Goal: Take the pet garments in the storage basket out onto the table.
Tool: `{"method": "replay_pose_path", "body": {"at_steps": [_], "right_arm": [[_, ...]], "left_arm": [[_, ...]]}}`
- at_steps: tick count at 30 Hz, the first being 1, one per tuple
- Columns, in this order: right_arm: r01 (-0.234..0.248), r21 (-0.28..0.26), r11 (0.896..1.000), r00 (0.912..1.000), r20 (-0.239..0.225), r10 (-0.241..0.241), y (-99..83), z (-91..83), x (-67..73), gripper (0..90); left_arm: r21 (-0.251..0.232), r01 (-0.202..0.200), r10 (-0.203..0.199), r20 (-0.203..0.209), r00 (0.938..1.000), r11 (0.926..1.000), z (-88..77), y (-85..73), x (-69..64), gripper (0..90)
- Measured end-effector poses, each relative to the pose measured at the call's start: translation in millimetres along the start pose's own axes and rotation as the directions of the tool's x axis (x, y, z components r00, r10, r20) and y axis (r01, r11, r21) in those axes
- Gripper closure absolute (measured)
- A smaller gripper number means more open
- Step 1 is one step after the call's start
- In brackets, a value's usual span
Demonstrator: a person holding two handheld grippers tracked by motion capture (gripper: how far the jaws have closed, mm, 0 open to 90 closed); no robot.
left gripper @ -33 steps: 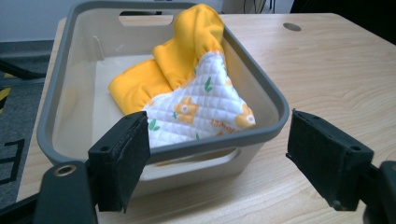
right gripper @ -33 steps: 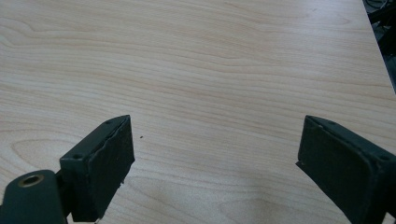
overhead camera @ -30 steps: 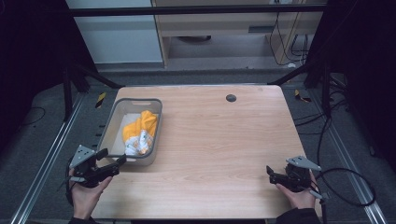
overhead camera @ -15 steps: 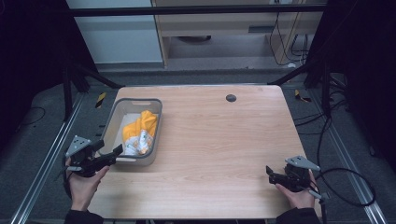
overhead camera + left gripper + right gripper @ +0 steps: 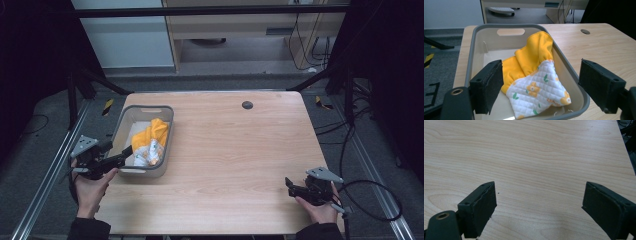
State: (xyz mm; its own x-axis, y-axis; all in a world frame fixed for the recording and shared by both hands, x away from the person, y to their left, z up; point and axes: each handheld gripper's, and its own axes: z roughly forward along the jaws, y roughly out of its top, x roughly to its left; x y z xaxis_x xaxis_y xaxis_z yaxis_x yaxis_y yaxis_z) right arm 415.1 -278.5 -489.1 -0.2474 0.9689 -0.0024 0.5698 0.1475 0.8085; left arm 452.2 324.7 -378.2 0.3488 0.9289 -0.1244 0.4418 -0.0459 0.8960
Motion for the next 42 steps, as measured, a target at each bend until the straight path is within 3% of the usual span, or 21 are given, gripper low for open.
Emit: {"method": "replay_pose_path", "body": {"at_steps": [6, 16, 42], "right_arm": [[0.002, 0.006, 1.0, 1.0, 0.001, -0.002, -0.6, 0.6, 0.7, 11.6], [0.009, 0.011, 1.0, 0.9999, -0.006, -0.009, -0.8, 2.0, 1.4, 12.0], [0.005, -0.001, 1.0, 0.9999, -0.016, -0.005, 2.6, 1.5, 1.9, 12.6]], "left_arm": [[-0.001, -0.026, 0.026, 0.005, 0.9997, 0.9997, 3.4, 12.3, -6.4, 19.4], [0.015, -0.035, 0.034, 0.022, 0.9992, 0.9993, 10.7, 27.3, -9.6, 19.3], [0.148, -0.068, 0.065, 0.026, 0.9975, 0.9866, 58.9, 37.0, -20.6, 23.9]]}}
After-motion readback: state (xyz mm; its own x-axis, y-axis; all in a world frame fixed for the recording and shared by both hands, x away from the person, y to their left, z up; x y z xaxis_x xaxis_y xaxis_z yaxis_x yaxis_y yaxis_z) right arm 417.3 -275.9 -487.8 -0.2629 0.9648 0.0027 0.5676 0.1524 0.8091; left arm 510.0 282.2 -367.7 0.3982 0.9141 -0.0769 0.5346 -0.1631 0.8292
